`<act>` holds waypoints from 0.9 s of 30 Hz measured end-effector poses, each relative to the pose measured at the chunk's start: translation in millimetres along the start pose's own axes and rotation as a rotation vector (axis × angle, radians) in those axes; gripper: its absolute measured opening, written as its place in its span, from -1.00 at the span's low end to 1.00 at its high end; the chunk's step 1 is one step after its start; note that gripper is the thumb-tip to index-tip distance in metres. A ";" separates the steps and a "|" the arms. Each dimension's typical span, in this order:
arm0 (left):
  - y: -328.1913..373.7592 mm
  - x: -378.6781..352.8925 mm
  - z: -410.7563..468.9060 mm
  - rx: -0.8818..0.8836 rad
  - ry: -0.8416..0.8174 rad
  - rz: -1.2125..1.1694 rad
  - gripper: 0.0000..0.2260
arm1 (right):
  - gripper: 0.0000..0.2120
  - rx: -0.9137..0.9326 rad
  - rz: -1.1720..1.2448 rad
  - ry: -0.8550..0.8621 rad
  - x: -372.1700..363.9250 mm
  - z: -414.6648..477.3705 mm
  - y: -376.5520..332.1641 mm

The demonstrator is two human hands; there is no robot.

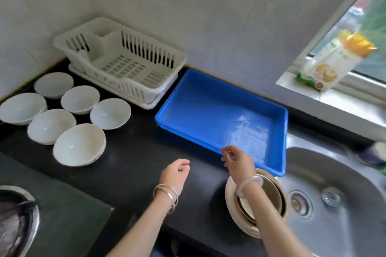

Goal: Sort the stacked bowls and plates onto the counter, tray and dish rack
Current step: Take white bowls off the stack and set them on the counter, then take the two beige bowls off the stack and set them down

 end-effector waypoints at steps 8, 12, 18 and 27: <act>70.0 -91.1 -32.9 -0.277 -0.139 0.263 -0.77 | -0.90 0.006 -0.294 0.307 110.8 -49.7 64.0; 82.6 -111.0 -40.8 -0.343 -0.141 0.372 -0.75 | -0.83 -0.059 -0.299 0.312 123.7 -59.4 78.1; 85.5 -123.4 -43.2 -0.331 -0.134 0.366 -0.76 | -0.87 -0.071 -0.407 0.288 126.6 -57.2 79.7; 80.7 -123.8 -36.5 -0.231 -0.163 0.243 -0.86 | -0.88 -0.042 -0.514 0.270 134.1 -54.7 76.3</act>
Point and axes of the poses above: each hand's wrist, its own z-axis towards the middle knuckle, its own x-axis out of the back of the hand, y = z × x, the point moved 3 cm from there along z, towards the middle knuckle, and after that the axes turned 15 degrees about z, right-handed, at the moved point
